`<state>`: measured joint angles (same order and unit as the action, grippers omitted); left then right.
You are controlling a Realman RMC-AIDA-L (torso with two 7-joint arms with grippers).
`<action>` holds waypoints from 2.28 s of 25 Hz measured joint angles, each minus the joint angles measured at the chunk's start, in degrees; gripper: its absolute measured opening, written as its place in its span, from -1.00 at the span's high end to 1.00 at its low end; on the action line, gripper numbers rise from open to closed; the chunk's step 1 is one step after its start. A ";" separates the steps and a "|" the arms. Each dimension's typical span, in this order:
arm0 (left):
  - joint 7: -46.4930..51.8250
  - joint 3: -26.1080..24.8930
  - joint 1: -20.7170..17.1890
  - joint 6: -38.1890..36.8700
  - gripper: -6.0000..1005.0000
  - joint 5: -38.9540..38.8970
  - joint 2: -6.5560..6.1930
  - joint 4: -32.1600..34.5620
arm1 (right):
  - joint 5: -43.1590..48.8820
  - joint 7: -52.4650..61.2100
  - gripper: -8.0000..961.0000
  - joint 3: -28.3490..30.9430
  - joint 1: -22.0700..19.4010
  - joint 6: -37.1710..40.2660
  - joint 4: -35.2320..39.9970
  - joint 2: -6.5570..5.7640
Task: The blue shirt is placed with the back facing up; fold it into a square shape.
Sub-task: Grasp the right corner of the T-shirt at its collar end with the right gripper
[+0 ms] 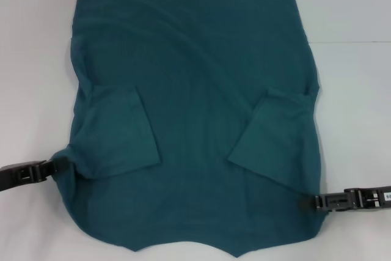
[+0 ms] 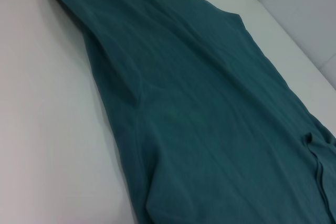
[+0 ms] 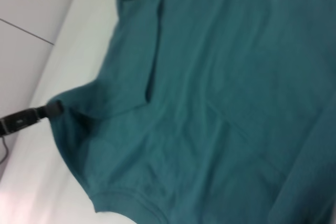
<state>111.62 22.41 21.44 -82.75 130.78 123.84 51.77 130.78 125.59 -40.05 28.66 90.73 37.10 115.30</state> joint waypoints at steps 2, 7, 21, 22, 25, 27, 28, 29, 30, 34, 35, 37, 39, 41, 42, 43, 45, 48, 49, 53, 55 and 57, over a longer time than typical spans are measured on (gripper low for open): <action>0.00 -0.07 0.04 0.04 0.94 0.00 0.00 0.00 | 0.51 0.66 -0.88 -0.09 -0.06 0.35 -0.01 -0.14; 0.00 -0.08 0.32 0.14 0.94 0.00 -0.03 0.00 | 1.00 1.29 -0.87 -0.04 0.04 1.56 -0.21 -0.25; 0.00 0.17 1.54 0.92 0.94 0.00 -0.34 0.00 | 0.36 2.21 -0.84 2.41 0.90 -0.36 -4.11 -0.08; 0.00 0.17 1.63 0.95 0.94 0.00 -0.35 0.00 | 0.33 2.21 -0.84 2.95 0.90 -0.47 -4.54 -0.16; 0.00 0.17 1.84 1.27 0.94 0.00 -0.37 0.00 | 0.30 2.14 -0.83 4.70 0.60 -0.27 -5.13 -0.24; 0.00 0.20 2.00 1.46 0.94 0.00 -0.41 0.00 | 0.29 1.86 -0.83 5.93 0.31 0.59 -5.29 -0.28; 0.00 0.22 2.07 1.51 0.94 0.00 -0.43 0.00 | 0.28 1.69 -0.83 6.58 0.14 1.16 -5.29 -0.28; 0.00 0.25 2.12 1.53 0.94 0.00 -0.45 0.00 | 0.27 1.59 -0.83 7.02 -0.02 1.59 -5.29 -0.28; 0.00 0.27 2.18 1.57 0.94 0.00 -0.48 0.00 | 0.26 1.51 -0.82 7.55 -0.25 2.05 -5.29 -0.32; 0.00 0.28 2.21 1.57 0.95 0.00 -0.58 0.00 | 0.25 1.02 -0.82 8.84 -1.28 2.72 -5.24 -0.43; 0.00 0.27 2.21 1.57 0.95 0.00 -0.60 0.00 | 0.25 0.86 -0.81 9.13 -1.51 2.81 -5.23 -0.45; 0.00 0.27 2.21 1.57 0.95 0.00 -0.61 0.00 | 0.25 0.57 -0.81 9.50 -1.89 2.81 -5.22 -0.50; 0.00 0.27 2.21 1.57 0.95 0.00 -0.62 0.00 | 0.26 0.34 -0.81 9.59 -2.04 2.67 -5.21 -0.53; 0.00 0.27 2.20 1.56 0.95 0.01 -0.62 -0.02 | 0.41 0.15 -0.80 9.60 -2.07 2.58 -5.20 -0.53; 0.00 0.26 2.20 1.56 0.95 0.02 -0.62 -0.03 | 0.49 0.16 -0.80 9.58 -2.09 2.43 -5.20 -0.53; 0.00 0.26 2.20 1.56 0.95 0.04 -0.62 -0.04 | 0.53 0.19 -0.80 9.57 -2.12 2.29 -5.20 -0.52; -0.02 0.26 2.16 1.55 0.95 0.05 -0.62 -0.05 | 0.48 0.37 -0.80 9.62 -2.36 1.45 -5.22 -0.52; -0.07 0.25 1.97 1.54 0.95 0.05 -0.62 -0.07 | 0.36 0.22 -0.57 10.20 -2.77 0.80 -5.25 -0.56; -0.08 0.25 1.93 1.53 0.95 0.05 -0.62 -0.08 | 0.35 0.16 -0.36 10.32 -2.82 0.80 -5.23 -0.60; -0.09 0.05 1.85 1.54 0.95 0.04 -0.62 -0.09 | 0.35 0.12 -0.03 10.42 -2.88 0.77 -4.85 -0.63; -0.09 0.07 1.84 1.53 0.94 0.03 -0.62 -0.09 | 0.40 0.10 0.14 10.38 -2.89 0.76 -4.83 -0.62; -0.09 0.08 1.84 1.54 0.94 0.03 -0.62 -0.09 | 0.47 0.06 0.33 10.26 -2.90 0.73 -4.75 -0.61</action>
<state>111.53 22.49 23.28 -81.21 130.80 123.22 51.68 131.26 125.65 -29.79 25.76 91.47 32.35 114.69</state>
